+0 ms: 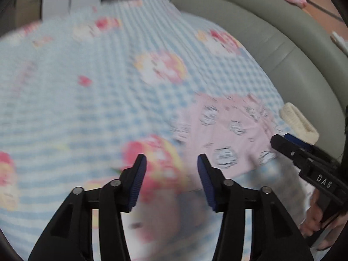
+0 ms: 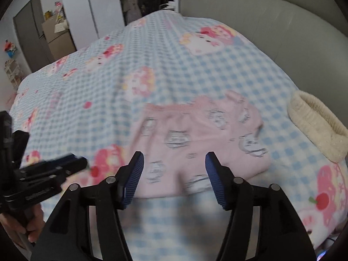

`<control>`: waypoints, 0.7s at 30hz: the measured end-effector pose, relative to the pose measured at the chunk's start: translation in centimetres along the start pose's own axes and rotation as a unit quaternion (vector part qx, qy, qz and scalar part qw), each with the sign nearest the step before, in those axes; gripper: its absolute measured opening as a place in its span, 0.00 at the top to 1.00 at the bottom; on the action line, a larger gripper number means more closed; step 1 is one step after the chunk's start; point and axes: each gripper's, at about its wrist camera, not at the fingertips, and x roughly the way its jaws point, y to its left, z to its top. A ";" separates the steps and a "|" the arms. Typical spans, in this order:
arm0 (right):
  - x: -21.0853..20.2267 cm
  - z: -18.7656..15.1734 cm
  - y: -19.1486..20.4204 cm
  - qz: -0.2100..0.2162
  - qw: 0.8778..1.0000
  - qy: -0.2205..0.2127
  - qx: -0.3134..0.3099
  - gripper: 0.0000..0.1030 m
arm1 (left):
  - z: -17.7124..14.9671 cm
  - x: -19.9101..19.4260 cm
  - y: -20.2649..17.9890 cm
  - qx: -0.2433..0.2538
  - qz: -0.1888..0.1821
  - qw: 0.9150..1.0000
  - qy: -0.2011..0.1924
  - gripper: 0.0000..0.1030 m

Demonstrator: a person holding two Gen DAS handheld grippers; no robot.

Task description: Fold clothes

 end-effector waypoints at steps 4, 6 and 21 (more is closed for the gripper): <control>-2.0 -0.4 5.1 0.021 1.000 -0.012 -0.014 0.27 | 0.7 -6.5 4.4 0.005 0.048 0.998 -0.044 0.46; -2.9 -0.8 7.8 0.033 0.999 -0.013 -0.024 0.27 | 0.7 -9.7 7.4 -0.007 0.063 0.996 -0.063 0.39; -11.6 -5.3 22.4 0.056 0.996 -0.036 -0.059 0.22 | -5.8 -25.4 21.5 -0.062 0.167 0.975 -0.130 0.29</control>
